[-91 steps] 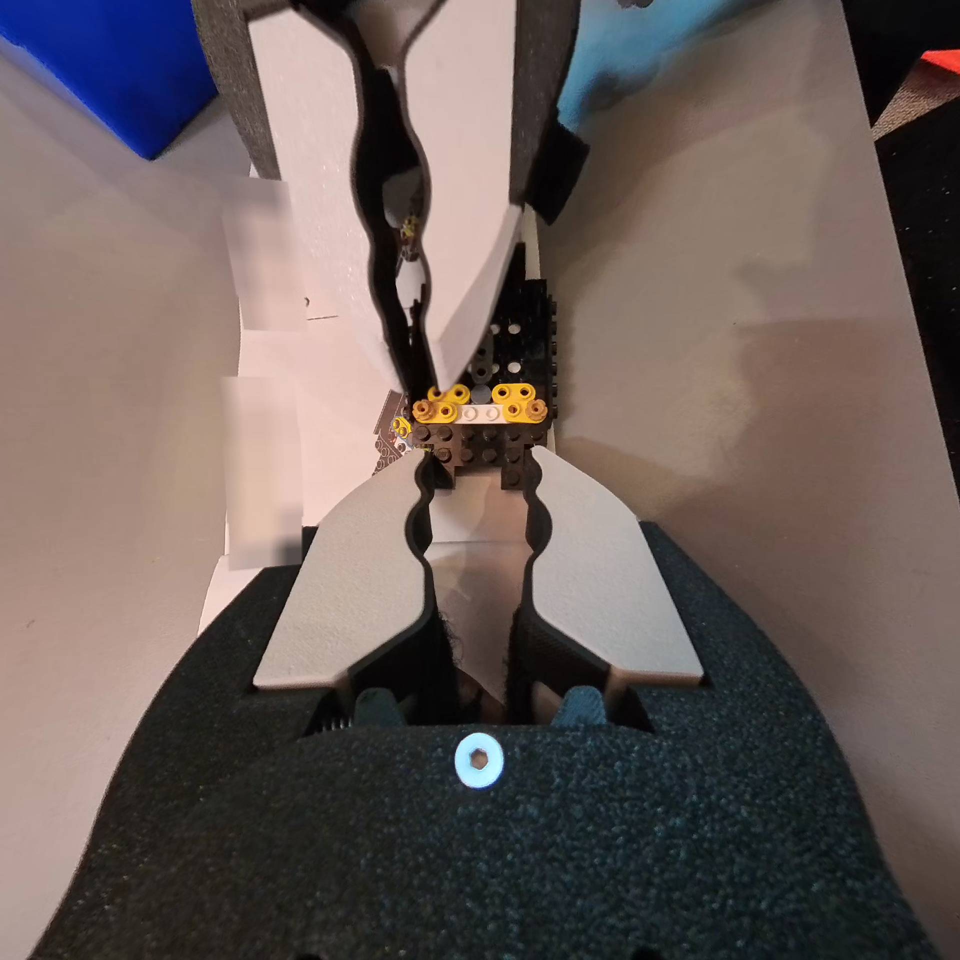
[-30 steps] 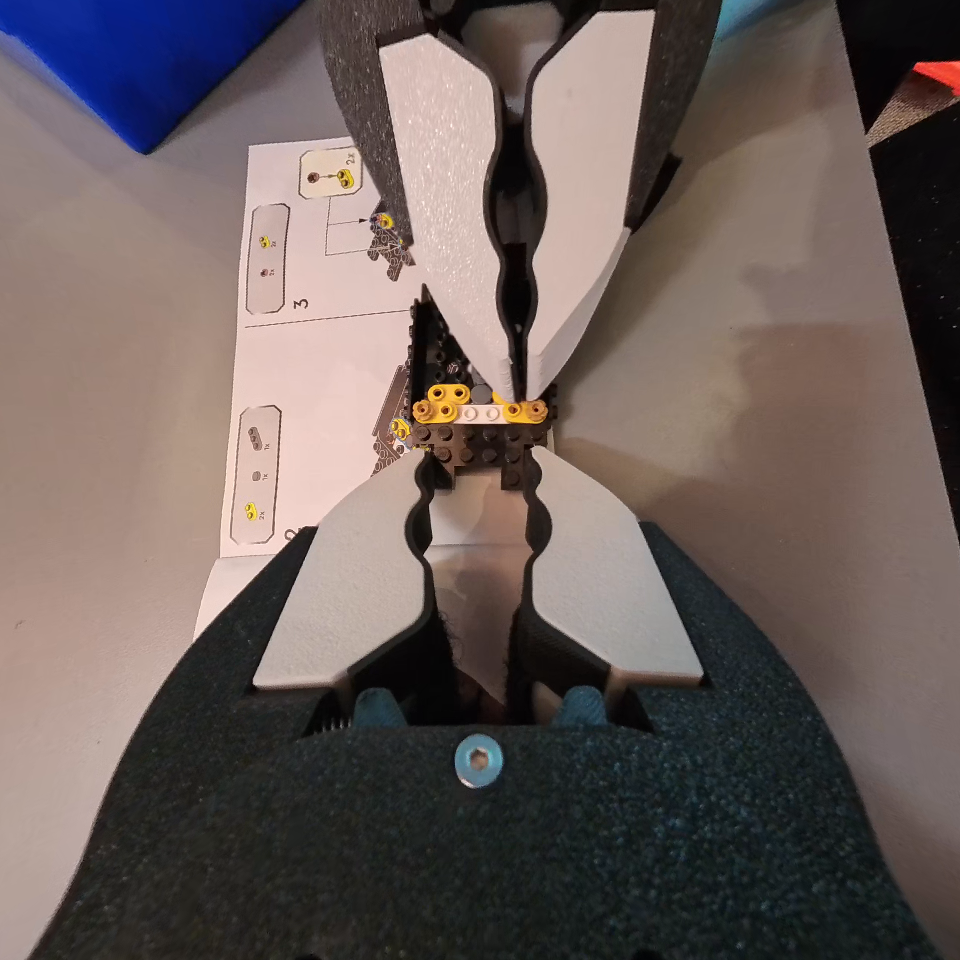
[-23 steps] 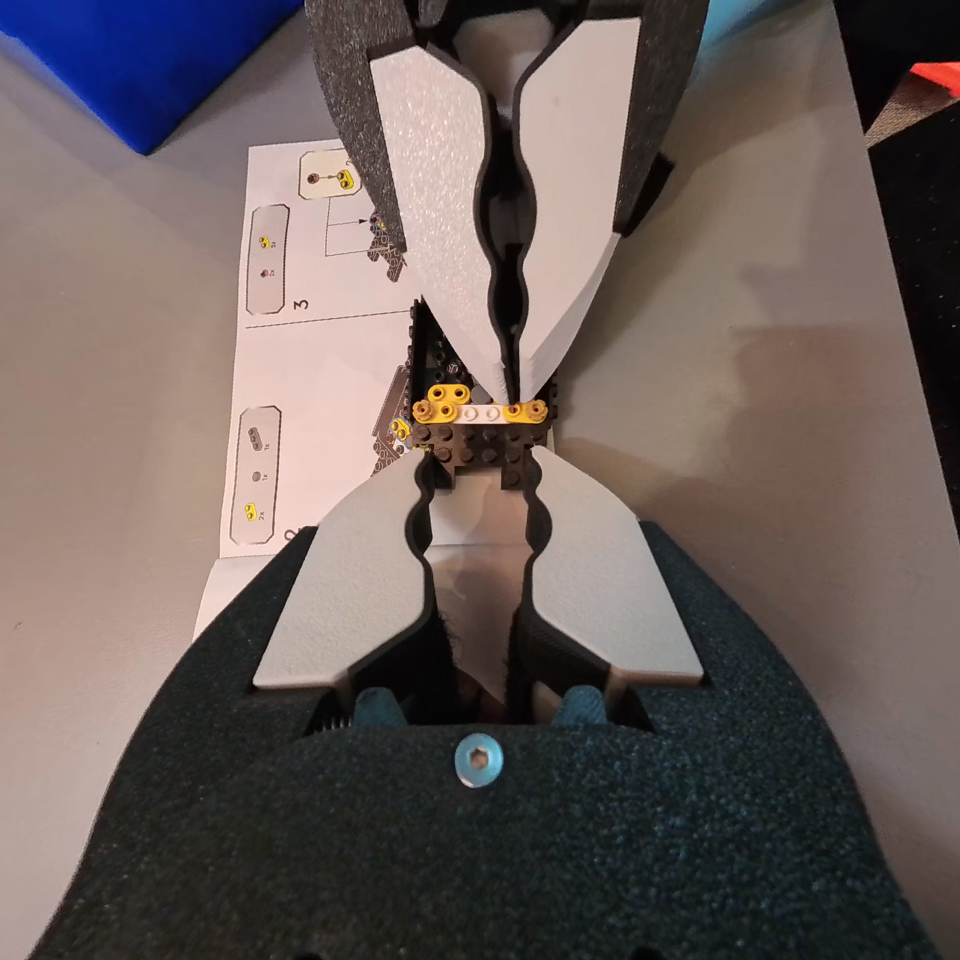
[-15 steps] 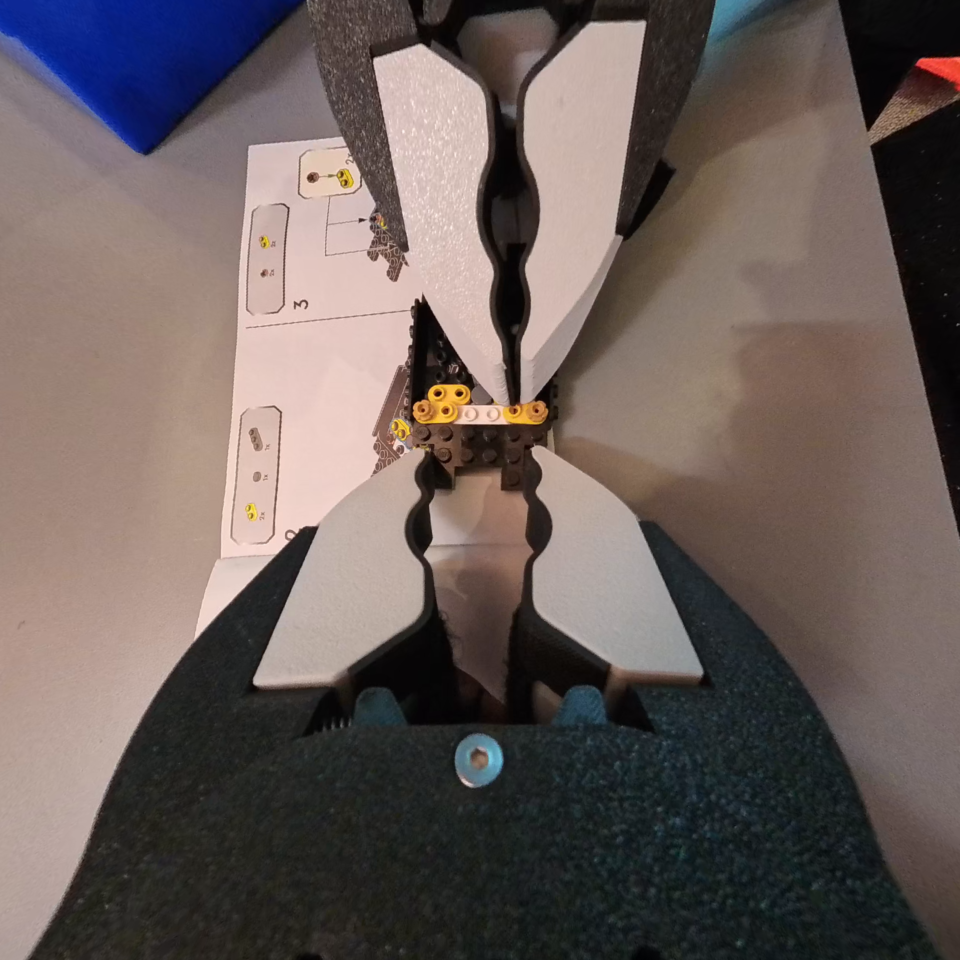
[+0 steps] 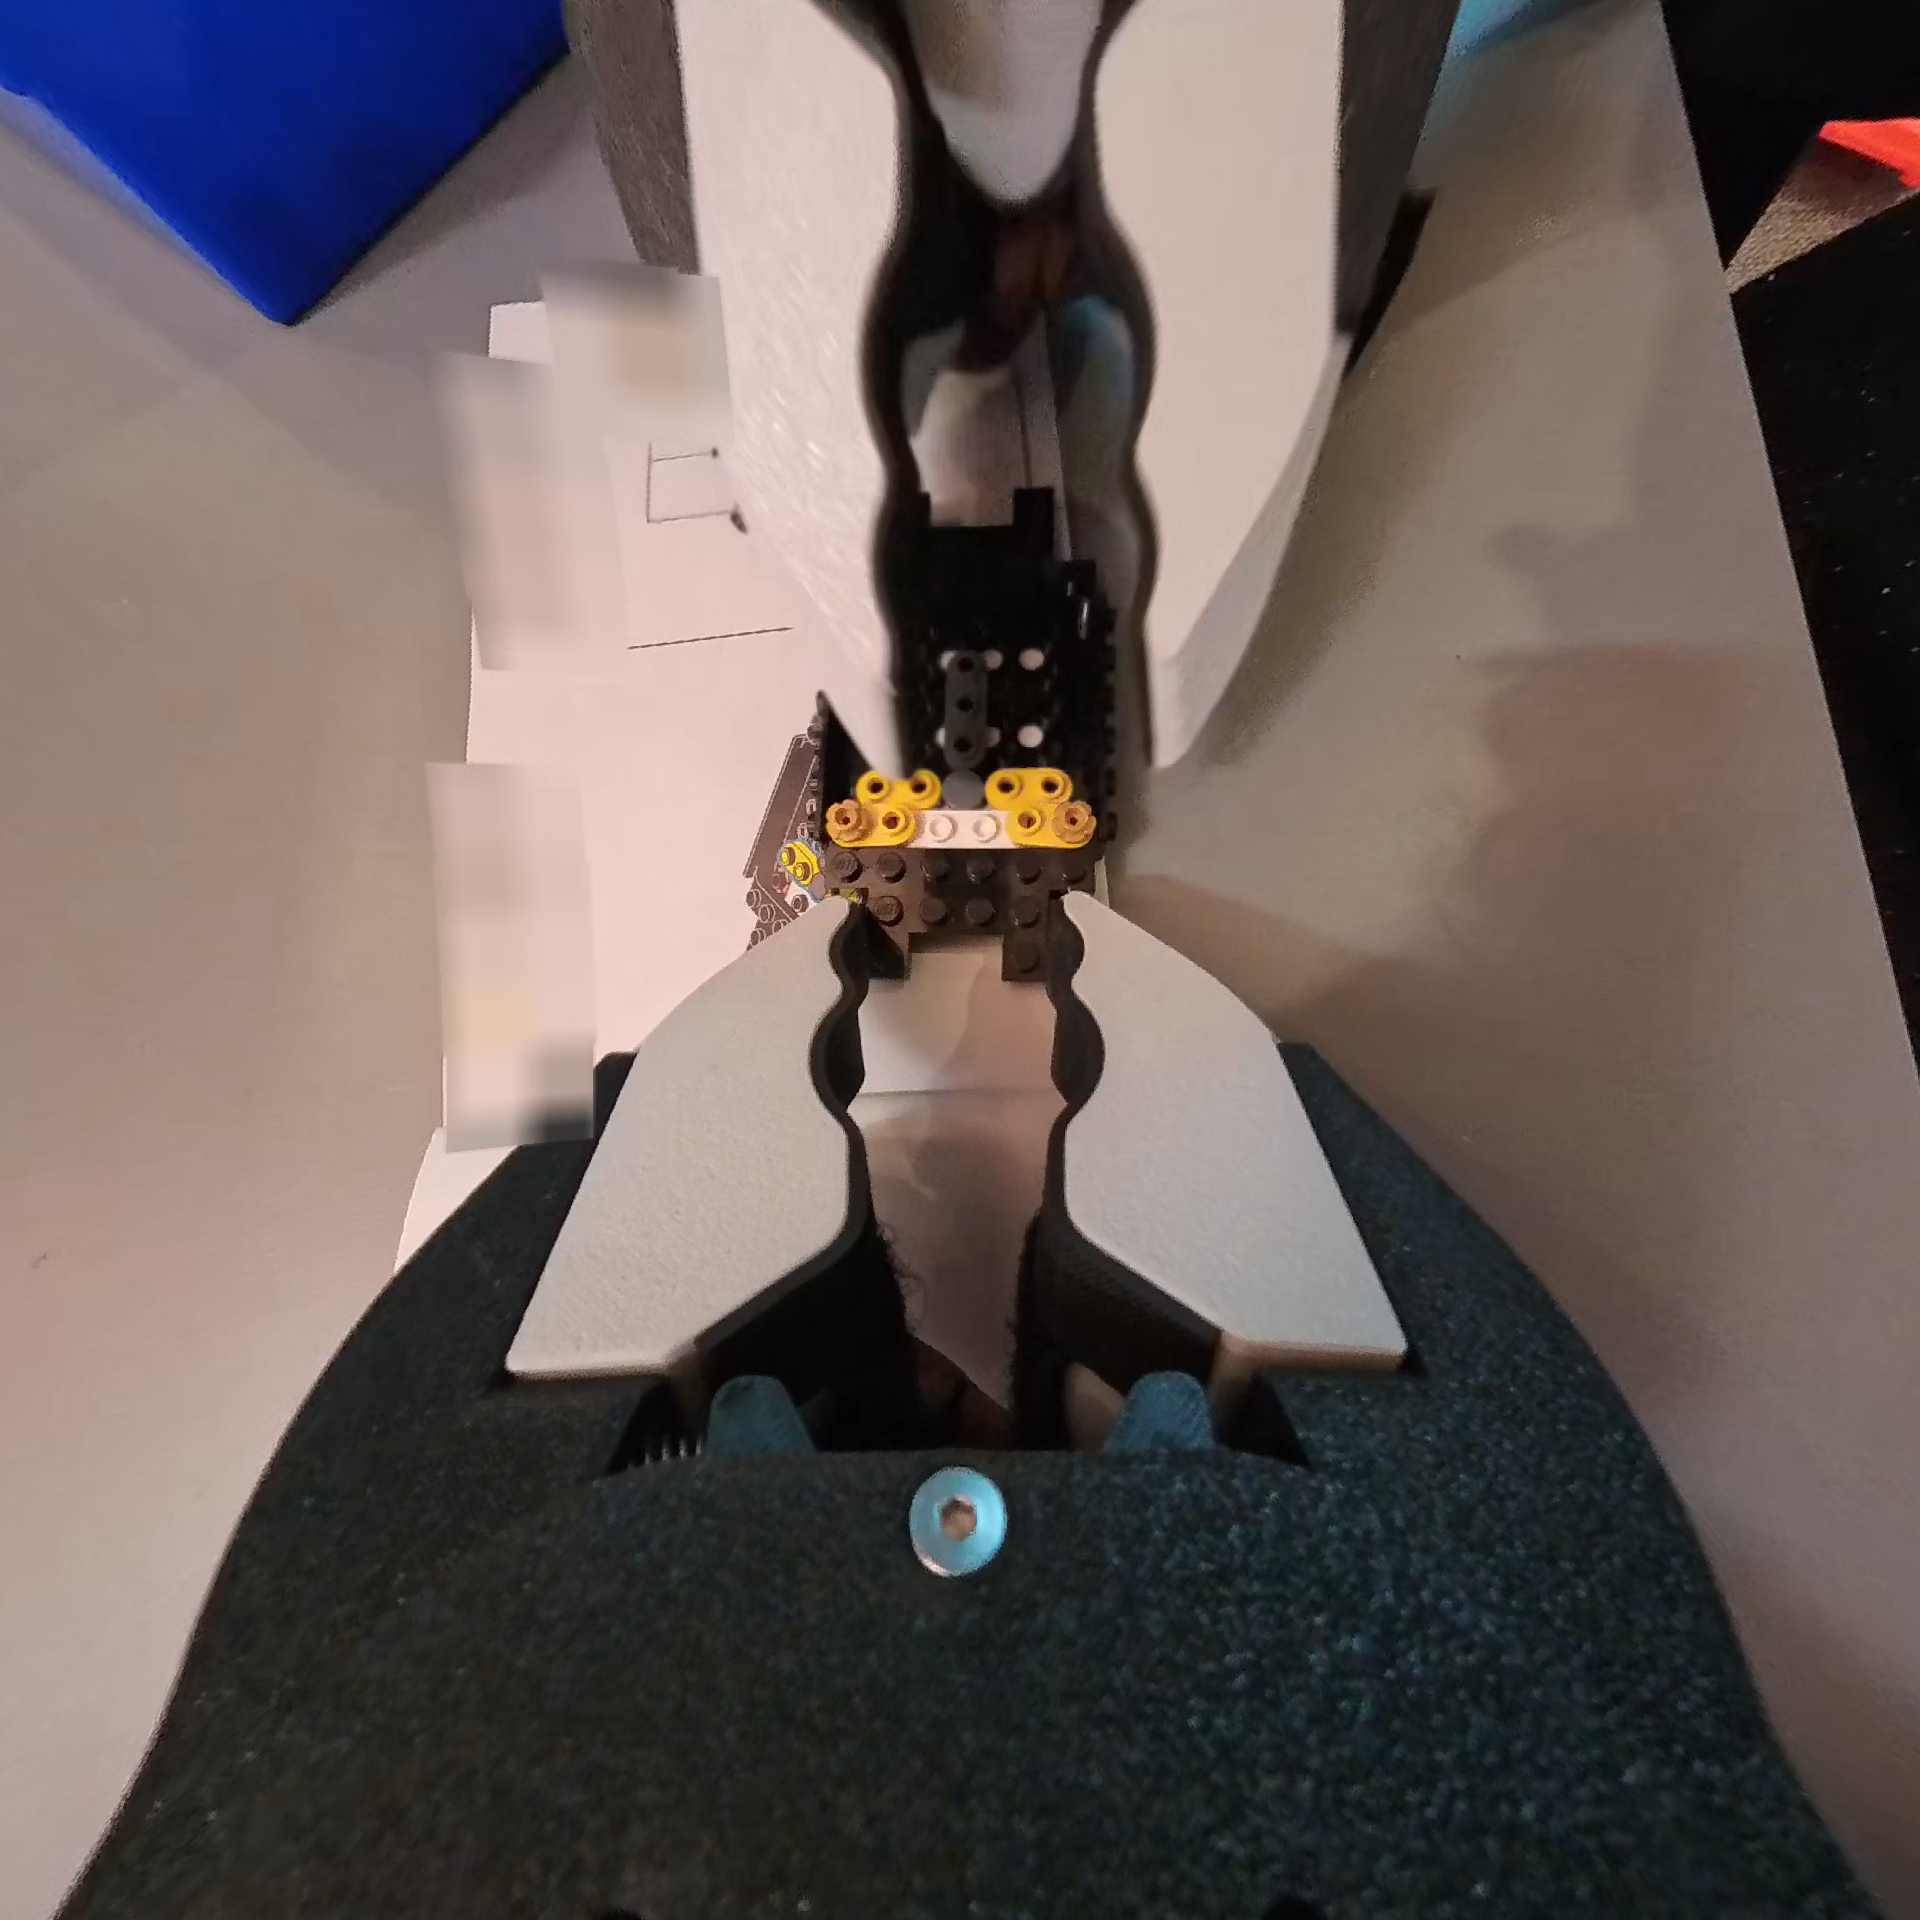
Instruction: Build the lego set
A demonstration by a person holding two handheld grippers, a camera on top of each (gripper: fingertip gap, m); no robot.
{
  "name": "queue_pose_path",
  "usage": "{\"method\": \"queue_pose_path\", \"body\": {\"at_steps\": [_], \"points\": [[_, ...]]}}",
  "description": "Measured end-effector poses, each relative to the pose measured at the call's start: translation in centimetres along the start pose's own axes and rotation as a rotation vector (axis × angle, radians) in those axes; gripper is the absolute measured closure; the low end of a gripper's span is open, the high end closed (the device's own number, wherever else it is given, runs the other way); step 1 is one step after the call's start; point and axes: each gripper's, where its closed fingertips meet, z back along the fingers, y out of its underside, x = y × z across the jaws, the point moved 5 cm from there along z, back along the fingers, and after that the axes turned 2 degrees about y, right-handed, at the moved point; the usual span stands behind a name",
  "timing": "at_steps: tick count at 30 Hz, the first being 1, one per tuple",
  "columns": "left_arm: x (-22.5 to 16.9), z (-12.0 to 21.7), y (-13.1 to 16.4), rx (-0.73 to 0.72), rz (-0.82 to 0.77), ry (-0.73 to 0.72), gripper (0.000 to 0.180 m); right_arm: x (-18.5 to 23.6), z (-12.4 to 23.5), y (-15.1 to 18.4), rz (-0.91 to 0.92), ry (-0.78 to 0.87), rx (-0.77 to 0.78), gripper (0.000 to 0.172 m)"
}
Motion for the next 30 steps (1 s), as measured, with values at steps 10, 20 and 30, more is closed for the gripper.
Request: {"method": "queue_pose_path", "body": {"at_steps": [10, 20, 30], "points": [[0.0, 0.1, 0.2, -0.029, -0.006, 0.011, 0.144, -0.3, 1.0, 2.4, -0.051, 0.237, 0.173, 0.112], [-0.3, -0.3, -0.5, -0.019, -0.063, -0.014, 0.124, 2.9, 4.3, 4.0, -0.350, 0.548, 0.134, 0.112], [-0.6, -2.0, -3.3, -0.106, -0.089, -0.046, 0.140, 2.2, 3.8, 4.2, -0.522, 0.574, 0.073, 0.104]]}}
